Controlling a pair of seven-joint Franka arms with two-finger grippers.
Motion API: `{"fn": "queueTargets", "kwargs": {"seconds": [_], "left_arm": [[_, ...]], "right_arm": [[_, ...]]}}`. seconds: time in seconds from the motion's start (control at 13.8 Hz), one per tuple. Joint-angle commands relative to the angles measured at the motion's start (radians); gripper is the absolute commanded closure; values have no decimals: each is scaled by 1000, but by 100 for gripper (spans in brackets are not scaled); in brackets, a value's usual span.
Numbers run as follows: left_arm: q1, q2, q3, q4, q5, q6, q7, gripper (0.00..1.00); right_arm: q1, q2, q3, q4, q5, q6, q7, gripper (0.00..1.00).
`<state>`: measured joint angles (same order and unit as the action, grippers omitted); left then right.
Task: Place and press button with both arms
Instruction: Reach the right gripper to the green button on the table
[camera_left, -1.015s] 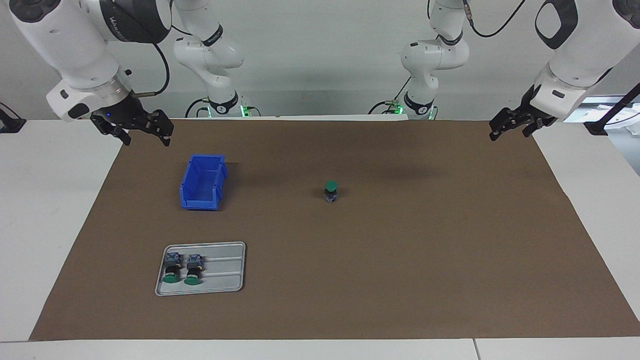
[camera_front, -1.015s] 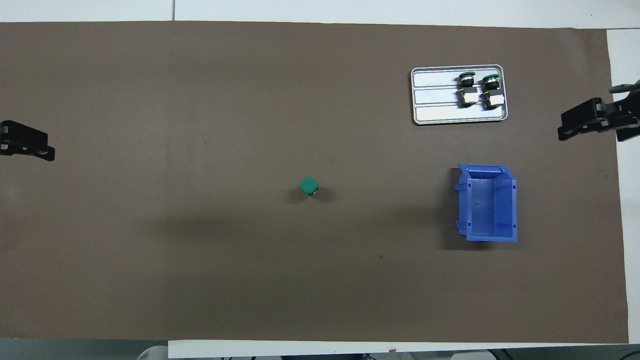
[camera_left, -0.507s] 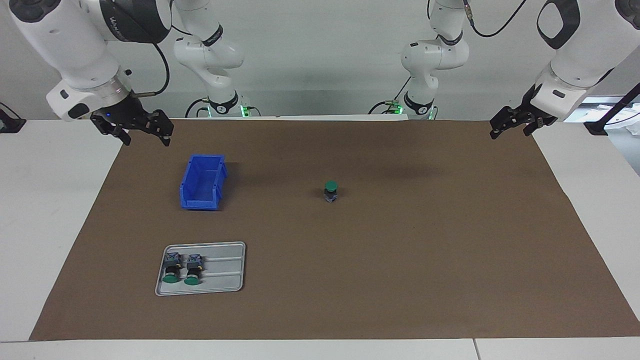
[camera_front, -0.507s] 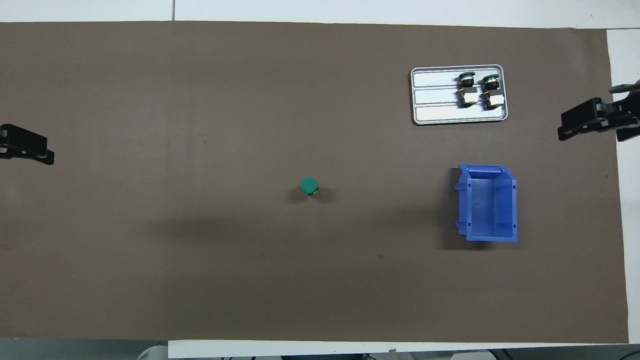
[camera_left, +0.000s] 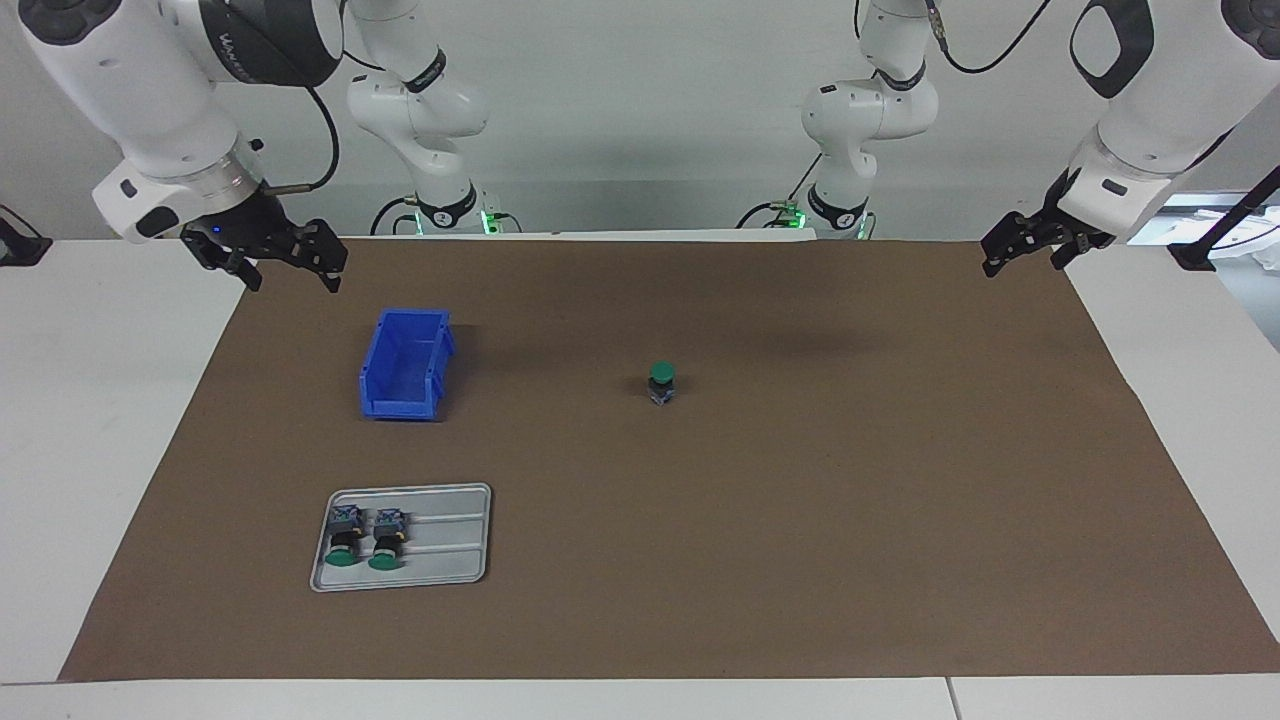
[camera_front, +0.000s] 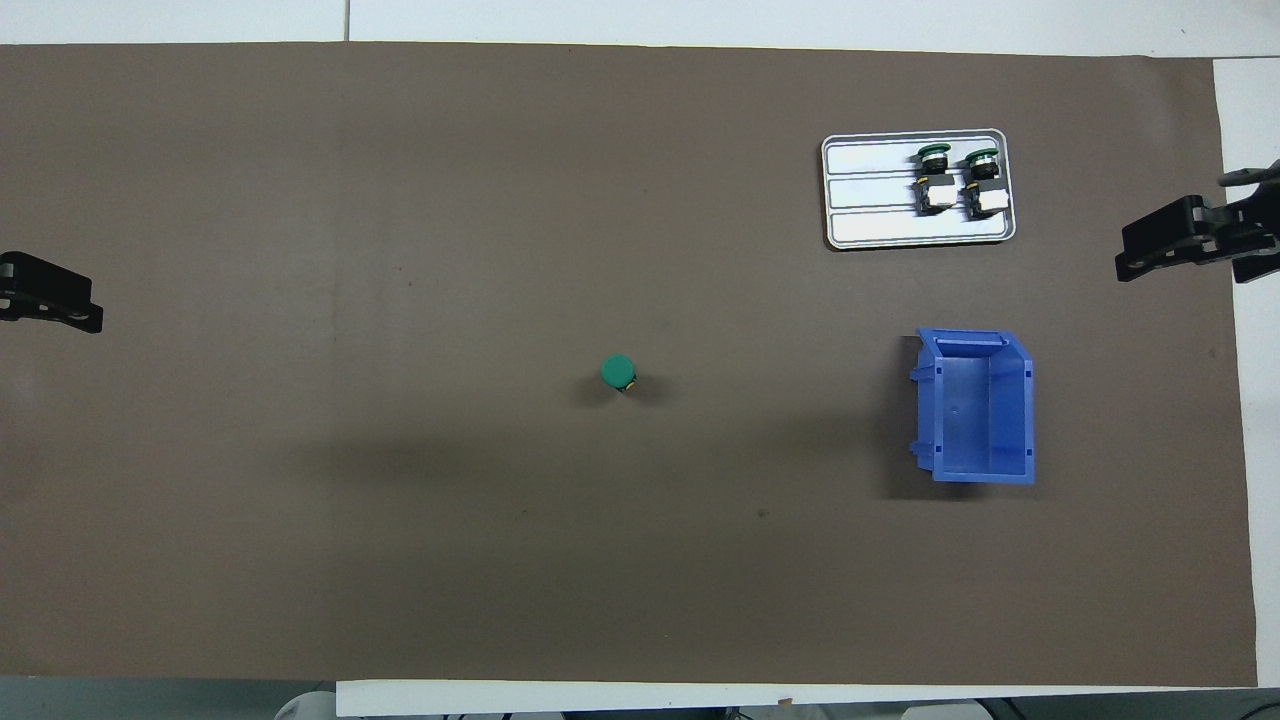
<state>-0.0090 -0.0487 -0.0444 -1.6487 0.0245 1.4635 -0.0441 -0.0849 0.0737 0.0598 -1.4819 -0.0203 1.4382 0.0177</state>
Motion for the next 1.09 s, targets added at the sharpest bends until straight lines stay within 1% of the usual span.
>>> {"fn": "queueTargets", "kwargs": {"seconds": [0.0, 0.07, 0.14, 0.22, 0.29, 0.36, 0.51, 0.65, 0.72, 0.8, 0.87, 1.01], "left_arm": [[-9, -11, 0, 6, 25, -25, 10, 1], [-8, -11, -2, 6, 25, -23, 12, 1], [-5, -11, -2, 6, 25, -23, 12, 1], [-5, -11, -2, 3, 25, -23, 7, 1], [-6, -11, -2, 3, 23, -23, 3, 0], [-8, -11, 0, 3, 23, -23, 1, 0], [-8, -11, 0, 3, 23, -22, 1, 0], [-8, -11, -2, 3, 23, -17, -3, 0], [-8, -11, -2, 3, 23, -11, -3, 0], [-3, -11, -2, 3, 23, -11, -3, 0], [0, -11, -2, 3, 23, -9, -3, 0], [1, -11, 0, 3, 23, -11, -2, 0]], "right_arm": [[8, -44, 11, -43, 11, -107, -25, 2], [39, -55, 11, -37, 11, -116, -27, 2], [54, -60, 12, -35, 17, -60, -65, 2], [92, -54, 31, -35, 95, 9, -100, 2], [156, -45, 37, -35, 127, 81, -41, 2], [260, -19, 37, -28, 114, 103, 43, 2], [438, 50, 37, -15, 95, 226, 230, 2], [548, 147, 37, 12, 94, 339, 345, 2], [601, 197, 37, 14, 88, 416, 387, 2], [646, 243, 37, -4, 54, 504, 395, 2], [657, 285, 37, -26, 12, 562, 393, 2], [666, 340, 38, -44, -6, 628, 358, 2]]}}
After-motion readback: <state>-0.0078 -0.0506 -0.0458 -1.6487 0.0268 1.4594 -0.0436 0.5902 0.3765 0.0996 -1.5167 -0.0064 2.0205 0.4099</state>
